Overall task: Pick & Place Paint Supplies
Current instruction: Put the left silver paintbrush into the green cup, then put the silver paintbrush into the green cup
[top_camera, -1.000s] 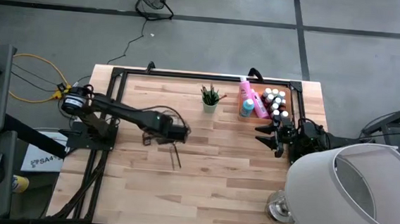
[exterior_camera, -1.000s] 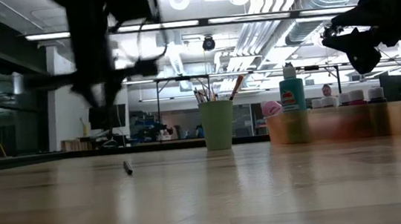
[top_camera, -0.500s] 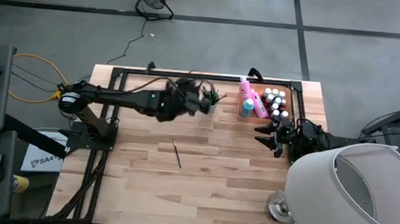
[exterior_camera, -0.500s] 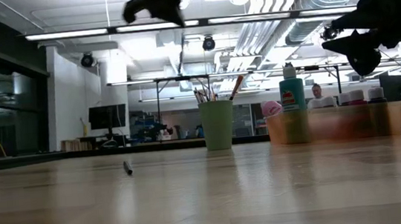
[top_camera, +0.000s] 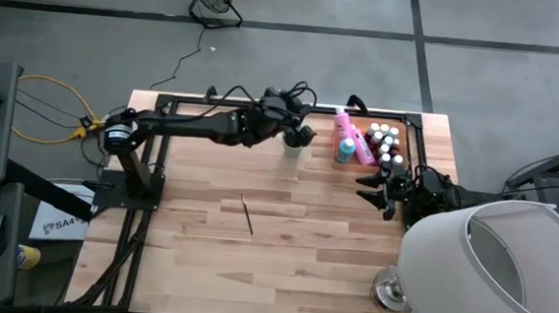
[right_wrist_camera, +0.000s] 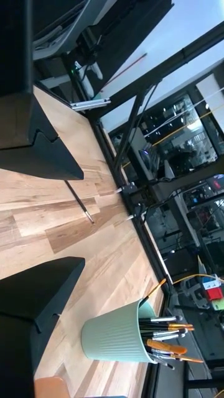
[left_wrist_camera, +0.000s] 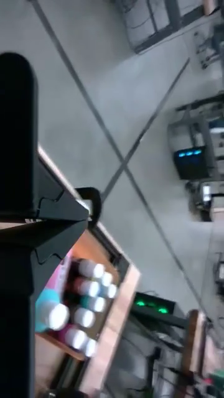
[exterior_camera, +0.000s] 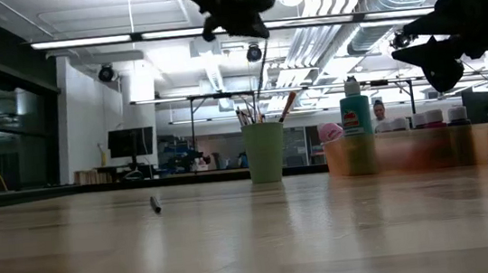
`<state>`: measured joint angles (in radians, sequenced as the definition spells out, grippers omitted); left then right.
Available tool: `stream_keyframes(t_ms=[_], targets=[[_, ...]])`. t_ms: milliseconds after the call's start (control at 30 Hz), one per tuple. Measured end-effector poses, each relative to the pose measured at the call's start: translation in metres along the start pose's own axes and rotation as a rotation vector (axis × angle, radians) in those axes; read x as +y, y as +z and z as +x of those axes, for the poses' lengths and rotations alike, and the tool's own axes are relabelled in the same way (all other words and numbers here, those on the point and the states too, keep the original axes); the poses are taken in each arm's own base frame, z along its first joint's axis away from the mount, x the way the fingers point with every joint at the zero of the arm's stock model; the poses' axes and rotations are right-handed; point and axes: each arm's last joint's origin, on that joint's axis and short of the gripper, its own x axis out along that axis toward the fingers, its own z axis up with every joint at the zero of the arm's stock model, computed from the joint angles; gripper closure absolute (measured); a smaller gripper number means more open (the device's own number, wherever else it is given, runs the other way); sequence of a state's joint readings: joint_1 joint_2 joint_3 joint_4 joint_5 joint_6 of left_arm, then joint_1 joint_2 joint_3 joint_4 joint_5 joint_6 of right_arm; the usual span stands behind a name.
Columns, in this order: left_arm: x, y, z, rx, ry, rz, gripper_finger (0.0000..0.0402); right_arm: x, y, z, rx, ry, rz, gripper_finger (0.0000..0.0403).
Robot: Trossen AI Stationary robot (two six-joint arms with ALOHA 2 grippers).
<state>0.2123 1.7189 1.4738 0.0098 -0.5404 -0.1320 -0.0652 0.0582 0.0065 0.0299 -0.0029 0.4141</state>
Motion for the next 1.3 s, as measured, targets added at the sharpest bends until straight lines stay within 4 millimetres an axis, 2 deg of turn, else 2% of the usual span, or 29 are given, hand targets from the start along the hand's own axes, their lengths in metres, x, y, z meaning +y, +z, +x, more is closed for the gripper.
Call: stream_keyframes(t_ms=[233,333,567,733,900,1033,1300], targets=[[0.015,-0.016,0.027,0.028,-0.073,-0.005,0.0401,0.000,0.000,0.000,-0.001,0.000,0.000,0.0196],[0.023,-0.030,0.034,0.042,-0.103,-0.007,0.0401,0.000,0.000,0.000,-0.001,0.001,0.000,0.0196],[0.036,-0.065,0.039,0.019,-0.120,-0.025,0.0401,0.000,0.000,0.000,-0.002,0.001,0.000,0.0196],[0.038,-0.078,0.038,0.011,-0.128,-0.036,0.0401,0.000,0.000,0.000,-0.002,0.001,0.000,0.0196],[0.038,-0.079,0.037,0.013,-0.120,-0.035,0.0398,0.000,0.000,0.000,-0.002,0.000,0.000,0.0196],[0.036,-0.079,0.037,0.017,-0.120,-0.032,0.0370,0.000,0.000,0.000,-0.003,0.001,0.000,0.0196],[0.029,-0.080,0.029,0.039,-0.094,-0.004,0.0274,0.000,0.000,0.000,-0.003,0.001,0.000,0.0196]])
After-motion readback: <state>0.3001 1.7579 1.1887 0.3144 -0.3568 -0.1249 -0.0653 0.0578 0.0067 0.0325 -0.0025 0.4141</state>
